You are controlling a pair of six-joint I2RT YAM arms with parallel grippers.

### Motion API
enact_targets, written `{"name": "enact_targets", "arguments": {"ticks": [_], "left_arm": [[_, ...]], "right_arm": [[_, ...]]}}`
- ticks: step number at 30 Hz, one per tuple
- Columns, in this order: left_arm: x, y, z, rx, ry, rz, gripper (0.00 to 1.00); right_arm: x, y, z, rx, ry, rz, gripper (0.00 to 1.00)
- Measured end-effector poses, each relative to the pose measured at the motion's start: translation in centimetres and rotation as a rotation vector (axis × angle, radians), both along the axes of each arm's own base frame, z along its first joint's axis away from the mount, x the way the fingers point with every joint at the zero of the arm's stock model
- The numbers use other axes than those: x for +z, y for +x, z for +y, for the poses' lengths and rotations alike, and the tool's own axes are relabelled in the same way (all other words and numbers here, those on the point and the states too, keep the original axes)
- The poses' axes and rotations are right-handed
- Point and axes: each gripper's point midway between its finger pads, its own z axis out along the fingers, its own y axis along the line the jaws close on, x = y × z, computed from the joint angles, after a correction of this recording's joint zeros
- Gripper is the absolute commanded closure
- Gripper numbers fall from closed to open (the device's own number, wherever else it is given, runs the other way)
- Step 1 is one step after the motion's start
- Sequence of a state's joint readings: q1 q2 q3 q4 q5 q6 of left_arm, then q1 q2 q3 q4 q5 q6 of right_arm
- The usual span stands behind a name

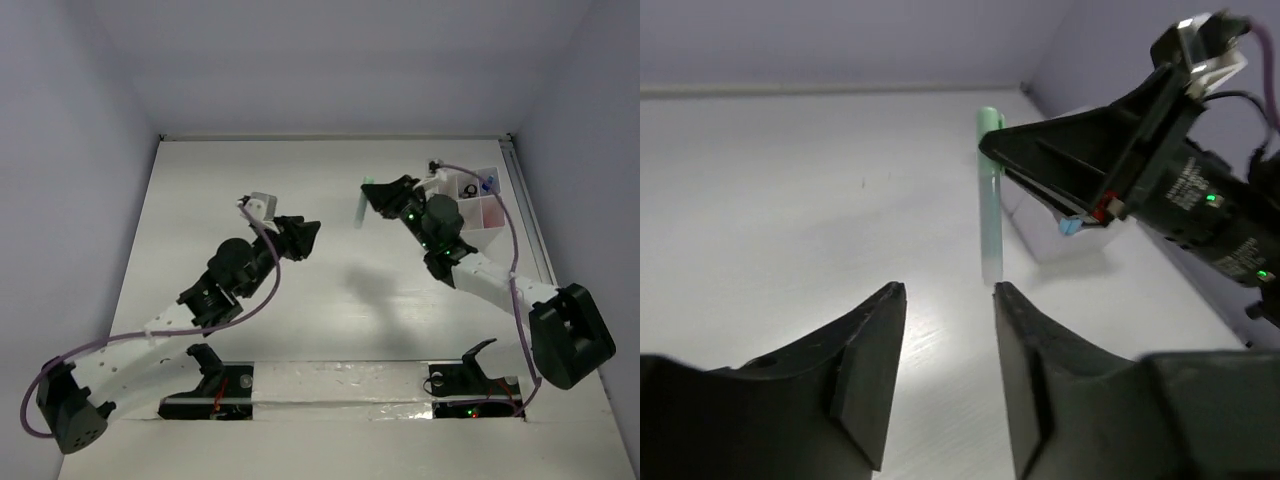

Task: Sort the stationery into containers
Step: Place the pen in the storage box.

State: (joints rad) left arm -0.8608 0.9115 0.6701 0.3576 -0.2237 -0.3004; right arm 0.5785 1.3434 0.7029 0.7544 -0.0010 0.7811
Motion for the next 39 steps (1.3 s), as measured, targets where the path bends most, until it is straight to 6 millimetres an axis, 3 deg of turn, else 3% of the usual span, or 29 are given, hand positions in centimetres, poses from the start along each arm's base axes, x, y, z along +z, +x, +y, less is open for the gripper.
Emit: {"name": "enact_targets", "arguments": {"ticks": [3, 5, 9, 10, 11, 14, 18, 30, 39], "left_arm": [[1.5, -1.3, 2.0, 0.02, -0.09, -0.038, 0.48], [1.3, -2.0, 2.8, 0.023, -0.114, -0.044, 0.37], [-0.5, -2.7, 3.7, 0.023, -0.111, -0.033, 0.34], [-1.0, -2.8, 3.8, 0.024, -0.105, -0.029, 0.07], [-1.7, -2.8, 3.8, 0.022, -0.091, -0.025, 0.01], [-3.8, -3.0, 3.7, 0.011, -0.06, 0.0, 0.01], [-5.4, -3.3, 3.5, -0.007, -0.027, 0.017, 0.01], [-4.3, -4.1, 3.8, -0.034, -0.073, -0.025, 0.01], [-4.7, -4.1, 3.6, -0.041, -0.065, -0.017, 0.01]], "right_arm": [[-0.7, 3.0, -5.8, -0.164, -0.1, 0.035, 1.0], [-0.6, 4.1, -9.0, -0.258, -0.158, 0.043, 1.0], [0.4, 5.2, -16.9, -0.467, -0.239, 0.046, 1.0], [0.3, 5.4, -18.6, -0.511, -0.263, 0.055, 1.0], [-0.1, 5.5, -20.1, -0.555, -0.294, 0.068, 1.0], [-1.6, 5.9, -23.3, -0.665, -0.399, 0.12, 1.0], [-2.9, 6.9, -24.9, -0.723, -0.537, 0.152, 1.0], [-6.3, 8.8, -26.0, -0.699, -0.81, 0.162, 1.0], [-8.7, 8.6, -26.3, -0.666, -0.916, 0.164, 0.97]]}}
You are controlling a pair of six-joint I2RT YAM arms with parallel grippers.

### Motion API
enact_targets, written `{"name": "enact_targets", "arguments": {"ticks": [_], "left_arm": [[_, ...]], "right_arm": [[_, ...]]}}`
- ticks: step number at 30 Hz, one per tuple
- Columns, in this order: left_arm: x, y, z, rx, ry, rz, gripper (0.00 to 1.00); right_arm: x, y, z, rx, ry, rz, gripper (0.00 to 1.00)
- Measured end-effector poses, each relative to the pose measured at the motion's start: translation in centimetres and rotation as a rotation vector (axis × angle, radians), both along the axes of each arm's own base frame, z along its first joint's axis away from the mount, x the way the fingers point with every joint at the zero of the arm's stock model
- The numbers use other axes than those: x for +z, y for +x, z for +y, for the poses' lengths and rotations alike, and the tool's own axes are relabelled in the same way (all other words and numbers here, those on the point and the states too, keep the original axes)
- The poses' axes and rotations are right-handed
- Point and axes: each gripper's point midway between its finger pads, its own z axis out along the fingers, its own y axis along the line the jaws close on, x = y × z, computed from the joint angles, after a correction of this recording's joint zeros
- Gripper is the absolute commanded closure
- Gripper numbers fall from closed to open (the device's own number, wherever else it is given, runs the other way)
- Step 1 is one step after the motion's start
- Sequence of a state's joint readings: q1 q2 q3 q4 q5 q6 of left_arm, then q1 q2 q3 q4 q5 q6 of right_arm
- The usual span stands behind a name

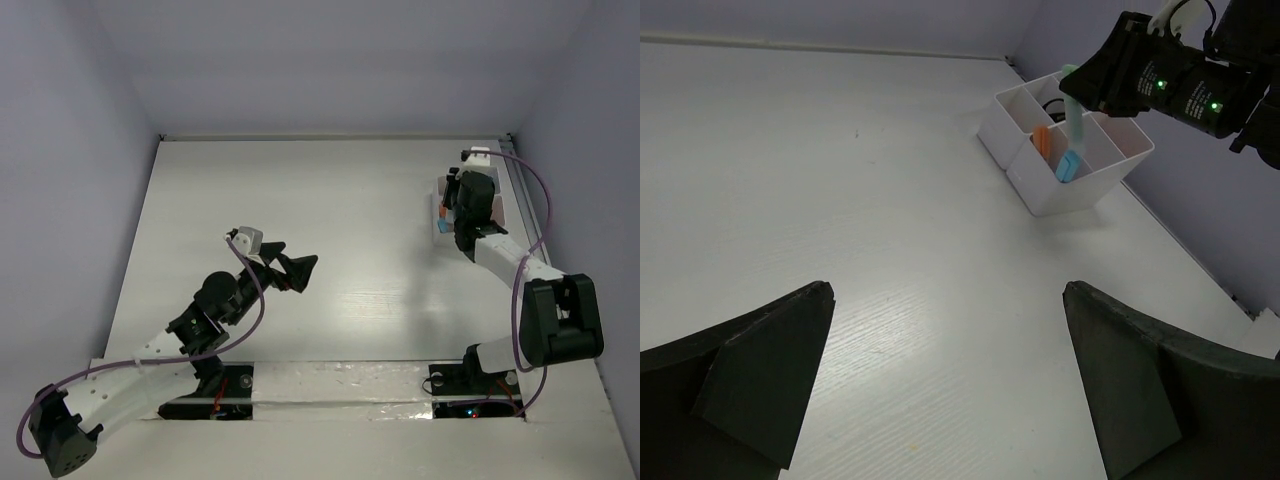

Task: Sort the stationery into containers
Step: Place the pen in the storage box.

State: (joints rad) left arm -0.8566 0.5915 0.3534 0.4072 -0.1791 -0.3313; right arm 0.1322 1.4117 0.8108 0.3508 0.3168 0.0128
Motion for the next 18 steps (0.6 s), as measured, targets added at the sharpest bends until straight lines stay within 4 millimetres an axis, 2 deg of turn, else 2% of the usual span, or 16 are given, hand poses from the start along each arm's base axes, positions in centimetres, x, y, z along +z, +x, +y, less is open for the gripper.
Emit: {"name": "enact_targets", "arguments": {"ticks": [11, 14, 15, 17, 18], "left_arm": [[0.1, -0.1, -0.1, -0.007, -0.003, -0.003, 0.01], [0.3, -0.2, 0.0, -0.007, -0.008, -0.008, 0.01], [0.4, -0.2, 0.0, -0.007, -0.01, -0.009, 0.01], [0.5, -0.2, 0.0, -0.007, -0.013, -0.012, 0.01], [0.5, -0.2, 0.0, -0.007, -0.013, -0.012, 0.01]], "right_arm": [[-1.4, -0.4, -0.2, 0.016, -0.047, 0.006, 0.87], [-2.2, -0.8, -0.2, 0.015, -0.047, 0.013, 0.79], [-2.5, -1.0, -0.3, 0.014, -0.046, 0.019, 0.73], [-3.0, -1.5, -0.4, 0.012, -0.042, 0.02, 0.7], [-3.0, -1.7, -0.4, 0.01, -0.038, 0.016, 0.64]]}}
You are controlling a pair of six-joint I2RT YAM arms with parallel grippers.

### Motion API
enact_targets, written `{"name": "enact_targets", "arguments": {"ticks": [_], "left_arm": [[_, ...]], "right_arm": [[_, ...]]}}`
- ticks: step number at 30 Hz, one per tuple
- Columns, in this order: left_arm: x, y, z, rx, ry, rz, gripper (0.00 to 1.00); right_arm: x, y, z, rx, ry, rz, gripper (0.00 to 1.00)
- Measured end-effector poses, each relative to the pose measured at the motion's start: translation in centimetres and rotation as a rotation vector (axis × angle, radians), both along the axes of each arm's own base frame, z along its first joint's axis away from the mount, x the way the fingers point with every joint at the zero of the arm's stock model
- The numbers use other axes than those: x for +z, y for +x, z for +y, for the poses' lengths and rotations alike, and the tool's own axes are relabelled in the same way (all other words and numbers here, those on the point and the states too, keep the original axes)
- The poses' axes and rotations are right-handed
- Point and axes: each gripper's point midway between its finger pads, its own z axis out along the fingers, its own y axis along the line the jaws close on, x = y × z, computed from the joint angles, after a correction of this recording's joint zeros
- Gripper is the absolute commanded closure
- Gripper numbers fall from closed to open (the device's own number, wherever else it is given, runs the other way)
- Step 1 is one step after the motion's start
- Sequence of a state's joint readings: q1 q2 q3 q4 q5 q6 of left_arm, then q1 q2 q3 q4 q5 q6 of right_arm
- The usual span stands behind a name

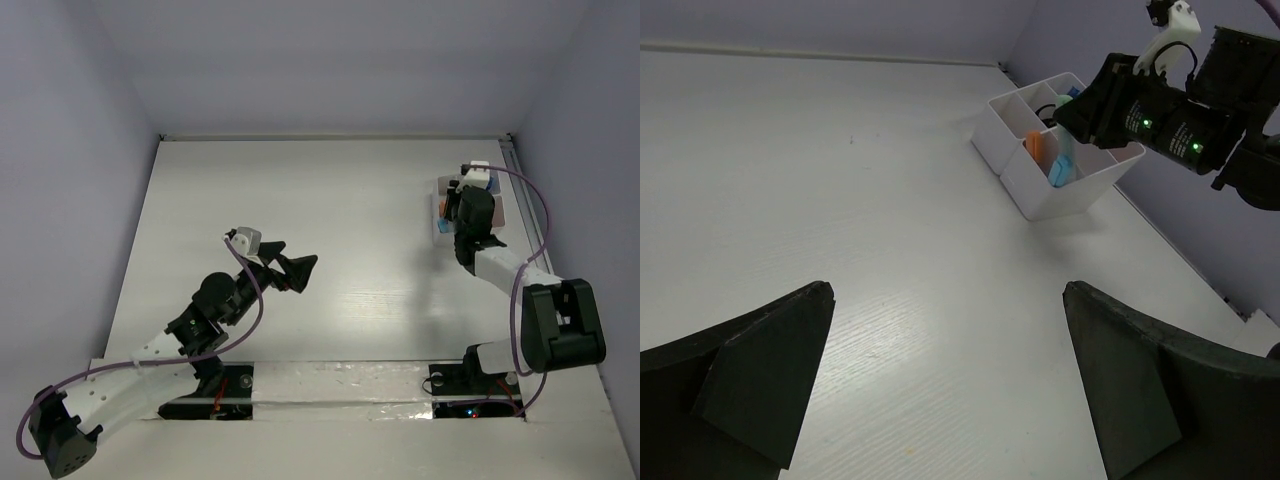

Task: Sort the stationery into containers
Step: Place the pen in the storage box, then reset both arms

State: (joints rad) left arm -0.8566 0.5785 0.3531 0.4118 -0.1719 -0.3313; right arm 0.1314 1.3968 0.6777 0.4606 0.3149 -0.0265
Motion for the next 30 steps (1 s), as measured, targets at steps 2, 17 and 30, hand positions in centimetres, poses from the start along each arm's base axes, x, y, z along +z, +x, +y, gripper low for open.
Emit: {"name": "enact_targets", "arguments": {"ticks": [2, 17, 30], "left_arm": [[0.0, 0.0, 0.0, 0.0, -0.001, 0.0, 0.01], [0.1, 0.2, 0.3, 0.021, -0.004, -0.002, 0.01], [0.8, 0.3, 1.4, 0.078, -0.07, 0.056, 0.01]], "right_arm": [[0.4, -0.3, 0.0, -0.003, 0.012, -0.017, 0.6], [8.4, -4.2, 0.5, 0.01, 0.163, -0.225, 0.34], [23.5, -17.4, 6.2, 0.405, 0.483, -0.549, 0.0]]}}
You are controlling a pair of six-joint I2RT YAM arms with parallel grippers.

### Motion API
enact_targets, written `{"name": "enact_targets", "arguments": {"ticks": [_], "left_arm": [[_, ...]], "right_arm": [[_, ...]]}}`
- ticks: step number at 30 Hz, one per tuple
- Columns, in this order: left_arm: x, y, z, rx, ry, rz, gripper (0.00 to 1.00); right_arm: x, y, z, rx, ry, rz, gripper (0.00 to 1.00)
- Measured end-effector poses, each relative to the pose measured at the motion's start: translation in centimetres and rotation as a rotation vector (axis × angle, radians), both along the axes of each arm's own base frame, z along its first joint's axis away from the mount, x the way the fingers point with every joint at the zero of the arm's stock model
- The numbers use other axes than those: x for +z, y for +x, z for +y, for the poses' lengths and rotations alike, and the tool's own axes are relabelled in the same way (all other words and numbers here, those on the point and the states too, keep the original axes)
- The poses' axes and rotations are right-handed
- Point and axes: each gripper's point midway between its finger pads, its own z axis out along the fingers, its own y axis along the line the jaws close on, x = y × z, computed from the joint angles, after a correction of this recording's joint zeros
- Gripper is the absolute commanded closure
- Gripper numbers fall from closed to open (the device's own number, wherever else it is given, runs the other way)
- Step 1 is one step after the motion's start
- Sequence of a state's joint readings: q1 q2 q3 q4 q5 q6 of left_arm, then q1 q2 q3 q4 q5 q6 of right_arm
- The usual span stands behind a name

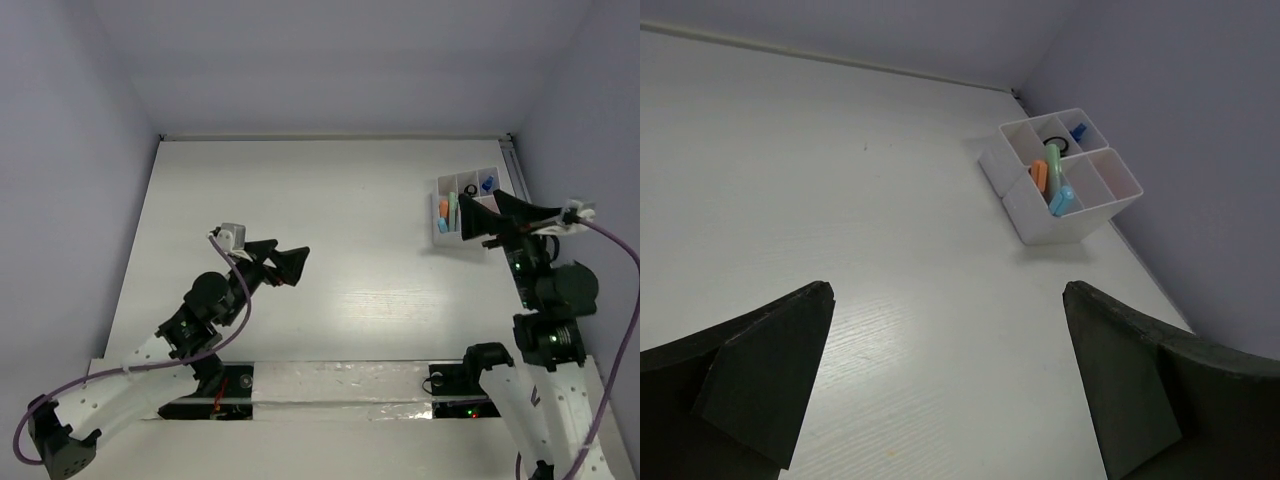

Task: Sort the stationery into containers
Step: Reset both arms

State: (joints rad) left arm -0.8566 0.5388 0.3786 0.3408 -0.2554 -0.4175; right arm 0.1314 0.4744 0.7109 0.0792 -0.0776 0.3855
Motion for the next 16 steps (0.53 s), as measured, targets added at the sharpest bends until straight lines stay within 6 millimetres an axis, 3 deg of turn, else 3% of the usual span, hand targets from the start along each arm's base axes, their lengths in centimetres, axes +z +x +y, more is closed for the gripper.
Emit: {"name": "enact_targets", "arguments": {"ticks": [3, 6, 8, 10, 12, 13, 16], "left_arm": [[2.9, -0.5, 0.5, 0.004, -0.059, -0.009, 0.01], [7.8, -1.3, 2.1, 0.023, -0.134, -0.065, 0.01], [11.6, -2.3, 3.9, 0.047, -0.204, -0.122, 0.01], [14.9, -3.7, 6.1, 0.068, -0.277, -0.19, 0.01], [16.8, -4.8, 8.1, 0.094, -0.327, -0.241, 0.01], [18.4, -5.9, 9.9, 0.117, -0.371, -0.28, 0.01], [20.3, -6.8, 12.4, 0.17, -0.41, -0.311, 0.01]], "right_arm": [[4.5, -4.3, 1.3, 0.108, 0.018, -0.106, 0.0], [8.8, -8.7, 1.8, 0.171, 0.018, -0.219, 0.0], [10.7, -11.3, 1.6, 0.179, 0.018, -0.284, 0.0], [11.6, -13.5, 1.2, 0.173, 0.022, -0.329, 0.0], [11.6, -14.7, 0.7, 0.152, 0.027, -0.348, 0.0], [11.4, -15.0, 0.5, 0.142, 0.029, -0.35, 0.0], [10.5, -14.7, 0.1, 0.118, 0.036, -0.328, 0.0]]}}
